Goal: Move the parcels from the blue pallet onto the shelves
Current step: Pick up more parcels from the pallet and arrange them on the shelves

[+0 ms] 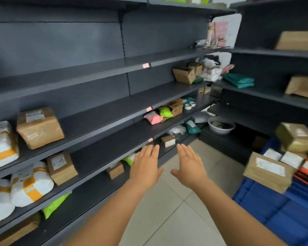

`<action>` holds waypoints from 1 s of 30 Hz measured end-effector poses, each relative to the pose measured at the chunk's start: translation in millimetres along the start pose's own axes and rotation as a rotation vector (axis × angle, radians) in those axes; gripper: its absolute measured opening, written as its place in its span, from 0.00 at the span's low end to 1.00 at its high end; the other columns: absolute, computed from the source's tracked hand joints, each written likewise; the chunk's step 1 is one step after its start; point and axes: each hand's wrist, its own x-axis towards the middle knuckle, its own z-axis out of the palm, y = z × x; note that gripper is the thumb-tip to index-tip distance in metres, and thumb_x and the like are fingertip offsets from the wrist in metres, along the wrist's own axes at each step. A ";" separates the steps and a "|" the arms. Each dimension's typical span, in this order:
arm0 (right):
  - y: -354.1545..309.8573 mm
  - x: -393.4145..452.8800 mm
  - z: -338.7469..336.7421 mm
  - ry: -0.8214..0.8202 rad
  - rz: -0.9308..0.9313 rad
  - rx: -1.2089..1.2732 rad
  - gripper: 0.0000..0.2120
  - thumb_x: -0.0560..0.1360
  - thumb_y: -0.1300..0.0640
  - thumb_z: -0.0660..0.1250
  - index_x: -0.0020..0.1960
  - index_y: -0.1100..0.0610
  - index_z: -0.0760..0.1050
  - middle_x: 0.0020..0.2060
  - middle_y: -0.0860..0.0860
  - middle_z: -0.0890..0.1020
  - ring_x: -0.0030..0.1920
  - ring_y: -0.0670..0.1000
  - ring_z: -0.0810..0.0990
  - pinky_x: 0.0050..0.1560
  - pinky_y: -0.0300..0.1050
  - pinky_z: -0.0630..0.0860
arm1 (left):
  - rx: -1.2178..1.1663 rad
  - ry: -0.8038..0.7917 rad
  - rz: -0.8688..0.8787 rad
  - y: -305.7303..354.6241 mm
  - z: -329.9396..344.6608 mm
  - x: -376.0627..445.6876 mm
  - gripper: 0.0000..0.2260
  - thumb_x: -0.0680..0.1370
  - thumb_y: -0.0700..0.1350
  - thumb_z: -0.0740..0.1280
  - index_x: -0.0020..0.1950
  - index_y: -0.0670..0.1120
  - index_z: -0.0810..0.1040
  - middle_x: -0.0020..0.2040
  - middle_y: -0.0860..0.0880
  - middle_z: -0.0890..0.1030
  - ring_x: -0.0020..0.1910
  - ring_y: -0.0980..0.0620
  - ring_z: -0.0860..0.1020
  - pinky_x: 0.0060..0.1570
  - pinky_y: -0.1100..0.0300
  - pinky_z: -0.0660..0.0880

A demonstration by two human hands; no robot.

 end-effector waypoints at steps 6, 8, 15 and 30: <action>100.6 -41.2 -37.3 0.018 0.120 -0.038 0.43 0.76 0.47 0.67 0.79 0.55 0.42 0.78 0.50 0.46 0.78 0.53 0.43 0.76 0.51 0.46 | 0.005 -0.037 0.110 109.3 27.7 12.5 0.34 0.79 0.54 0.63 0.79 0.47 0.49 0.78 0.48 0.54 0.77 0.48 0.51 0.74 0.53 0.51; 133.3 -55.6 -48.5 0.035 0.150 -0.045 0.43 0.76 0.47 0.67 0.79 0.56 0.42 0.78 0.50 0.47 0.78 0.53 0.43 0.76 0.51 0.47 | 0.002 -0.055 0.141 144.4 38.9 14.7 0.34 0.79 0.54 0.64 0.79 0.47 0.49 0.78 0.48 0.54 0.77 0.48 0.51 0.74 0.53 0.51; 247.6 -104.1 -78.9 0.058 0.258 -0.069 0.42 0.76 0.48 0.67 0.79 0.56 0.45 0.78 0.51 0.51 0.78 0.53 0.47 0.76 0.50 0.51 | -0.007 -0.121 0.228 261.5 73.4 21.0 0.34 0.79 0.53 0.63 0.79 0.48 0.47 0.79 0.48 0.53 0.77 0.49 0.51 0.75 0.53 0.50; 413.8 -146.0 -121.4 0.102 0.504 0.014 0.43 0.75 0.49 0.68 0.79 0.55 0.44 0.78 0.50 0.51 0.78 0.53 0.46 0.76 0.52 0.49 | -0.011 -0.219 0.402 429.7 132.2 58.2 0.33 0.79 0.53 0.64 0.78 0.48 0.50 0.77 0.49 0.58 0.75 0.49 0.57 0.73 0.53 0.55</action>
